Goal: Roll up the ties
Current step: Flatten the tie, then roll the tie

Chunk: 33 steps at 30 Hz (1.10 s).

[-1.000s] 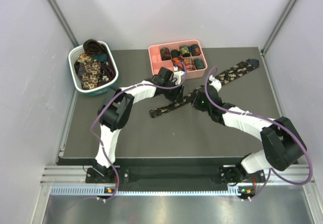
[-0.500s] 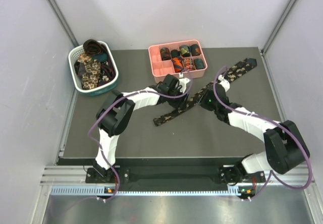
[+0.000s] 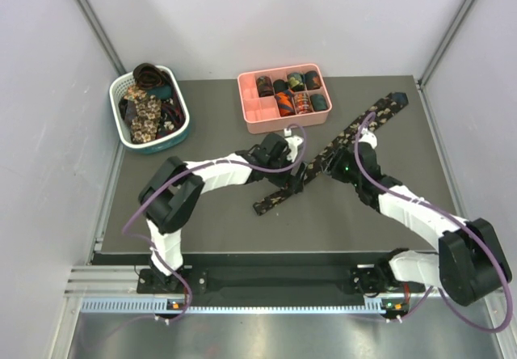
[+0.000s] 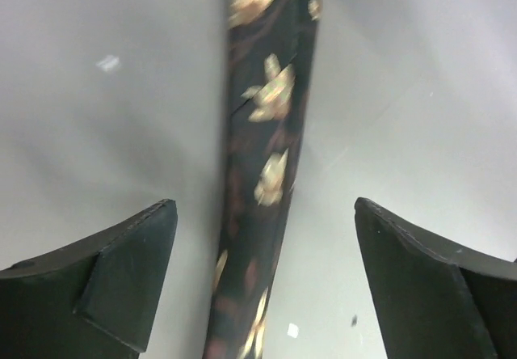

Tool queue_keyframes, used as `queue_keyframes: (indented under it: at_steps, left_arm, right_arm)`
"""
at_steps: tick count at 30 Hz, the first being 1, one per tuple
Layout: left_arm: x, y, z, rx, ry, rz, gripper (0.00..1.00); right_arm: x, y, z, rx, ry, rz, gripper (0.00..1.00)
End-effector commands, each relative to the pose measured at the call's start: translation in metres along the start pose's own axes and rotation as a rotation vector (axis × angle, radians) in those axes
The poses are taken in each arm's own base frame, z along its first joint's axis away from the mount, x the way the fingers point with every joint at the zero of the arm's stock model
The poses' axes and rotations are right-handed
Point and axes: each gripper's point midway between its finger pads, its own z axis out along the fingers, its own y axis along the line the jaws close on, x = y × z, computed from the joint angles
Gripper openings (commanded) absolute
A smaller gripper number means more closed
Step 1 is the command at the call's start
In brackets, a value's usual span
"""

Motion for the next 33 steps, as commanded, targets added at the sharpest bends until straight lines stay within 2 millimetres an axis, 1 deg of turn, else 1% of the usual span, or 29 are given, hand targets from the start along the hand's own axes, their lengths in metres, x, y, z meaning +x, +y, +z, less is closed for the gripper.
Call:
queue_keyframes:
  at_steps: [1, 2, 3, 4, 5, 6, 7, 8, 9, 10, 11, 13, 14, 15, 16, 17, 18, 19, 20, 21, 22, 23, 24, 25, 27, 28, 31, 32, 33]
  left_arm:
    - [-0.033, 0.003, -0.044, -0.083, -0.132, -0.018, 0.96]
    - [-0.023, 0.005, -0.048, -0.098, -0.119, -0.024, 0.98]
    - [-0.023, 0.010, -0.055, -0.128, -0.133, -0.033, 0.98]
    - [-0.030, 0.007, -0.069, -0.134, -0.172, -0.044, 0.98]
    - [-0.020, 0.011, -0.073, -0.149, -0.167, -0.057, 0.98]
    - [-0.020, 0.018, -0.081, -0.195, -0.192, -0.071, 0.98]
    - [-0.016, 0.022, -0.096, -0.229, -0.225, -0.106, 0.98]
    - [-0.014, 0.026, -0.104, -0.254, -0.243, -0.125, 0.98]
    - [-0.011, 0.028, -0.111, -0.269, -0.254, -0.143, 0.98]
    - [-0.007, 0.032, -0.123, -0.294, -0.281, -0.179, 0.98]
    - [-0.002, 0.034, -0.128, -0.305, -0.283, -0.197, 0.98]
    - [0.013, 0.040, -0.140, -0.347, -0.286, -0.249, 0.98]
    - [0.020, 0.044, -0.144, -0.372, -0.280, -0.271, 0.98]
    - [0.026, 0.050, -0.148, -0.408, -0.282, -0.294, 0.98]
    - [0.039, 0.055, -0.154, -0.442, -0.271, -0.336, 0.98]
    - [0.043, 0.063, -0.160, -0.486, -0.287, -0.356, 0.98]
    - [0.044, 0.065, -0.169, -0.498, -0.313, -0.373, 0.98]
    - [0.058, 0.074, -0.172, -0.532, -0.297, -0.418, 0.98]
    - [0.062, 0.078, -0.177, -0.546, -0.303, -0.439, 0.98]
    - [0.061, 0.080, -0.186, -0.544, -0.330, -0.463, 0.98]
    - [0.072, 0.090, -0.191, -0.572, -0.325, -0.513, 0.98]
    - [0.075, 0.092, -0.195, -0.563, -0.330, -0.535, 0.98]
    - [0.073, 0.093, -0.204, -0.549, -0.361, -0.558, 0.97]
    - [0.078, 0.105, -0.211, -0.567, -0.377, -0.610, 0.97]
    - [0.078, 0.106, -0.222, -0.539, -0.413, -0.654, 0.97]
    - [0.080, 0.113, -0.228, -0.557, -0.431, -0.678, 0.97]
    - [0.078, 0.117, -0.240, -0.576, -0.472, -0.705, 0.96]
    - [0.079, 0.117, -0.242, -0.579, -0.478, -0.713, 0.96]
    - [0.078, 0.118, -0.244, -0.584, -0.488, -0.722, 0.96]
  right_arm:
    - [-0.016, 0.021, -0.020, -0.147, -0.075, -0.084, 0.45]
    - [-0.017, 0.023, -0.023, -0.168, -0.087, -0.111, 0.47]
    - [-0.017, 0.025, -0.026, -0.185, -0.090, -0.125, 0.50]
    - [-0.015, 0.028, -0.031, -0.215, -0.092, -0.138, 0.51]
    - [-0.011, 0.034, -0.035, -0.262, -0.076, -0.174, 0.52]
    - [-0.012, 0.041, -0.038, -0.304, -0.085, -0.190, 0.55]
    - [-0.005, 0.049, -0.041, -0.357, -0.064, -0.215, 0.58]
    - [0.000, 0.052, -0.042, -0.378, -0.056, -0.225, 0.60]
    - [-0.001, 0.059, -0.043, -0.415, -0.074, -0.232, 0.81]
    - [0.016, 0.060, -0.041, -0.437, -0.026, -0.237, 0.92]
    - [0.020, 0.063, -0.041, -0.455, -0.011, -0.261, 0.93]
    - [0.034, 0.071, -0.039, -0.443, 0.056, -0.301, 0.90]
    - [0.039, 0.073, -0.039, -0.436, 0.079, -0.336, 0.82]
    - [0.043, 0.076, -0.038, -0.431, 0.103, -0.361, 0.79]
    - [0.054, 0.083, -0.039, -0.442, 0.137, -0.398, 0.76]
    - [0.059, 0.088, -0.041, -0.462, 0.143, -0.441, 0.72]
    - [0.063, 0.095, -0.043, -0.484, 0.140, -0.466, 0.72]
    - [0.073, 0.106, -0.048, -0.515, 0.130, -0.512, 0.72]
    - [0.078, 0.112, -0.050, -0.528, 0.124, -0.540, 0.72]
    - [0.091, 0.121, -0.057, -0.552, 0.132, -0.581, 0.73]
    - [0.090, 0.125, -0.053, -0.530, 0.109, -0.618, 0.73]
    - [0.095, 0.128, -0.054, -0.533, 0.112, -0.637, 0.72]
    - [0.105, 0.136, -0.059, -0.559, 0.127, -0.661, 0.71]
    - [0.105, 0.138, -0.053, -0.535, 0.113, -0.682, 0.71]
    - [0.118, 0.147, -0.051, -0.543, 0.131, -0.719, 0.68]
    - [0.122, 0.149, -0.050, -0.543, 0.138, -0.738, 0.68]
    - [0.142, 0.160, -0.045, -0.530, 0.165, -0.806, 0.68]
    - [0.149, 0.160, -0.043, -0.515, 0.187, -0.832, 0.68]
    - [0.155, 0.167, -0.039, -0.493, 0.185, -0.860, 0.68]
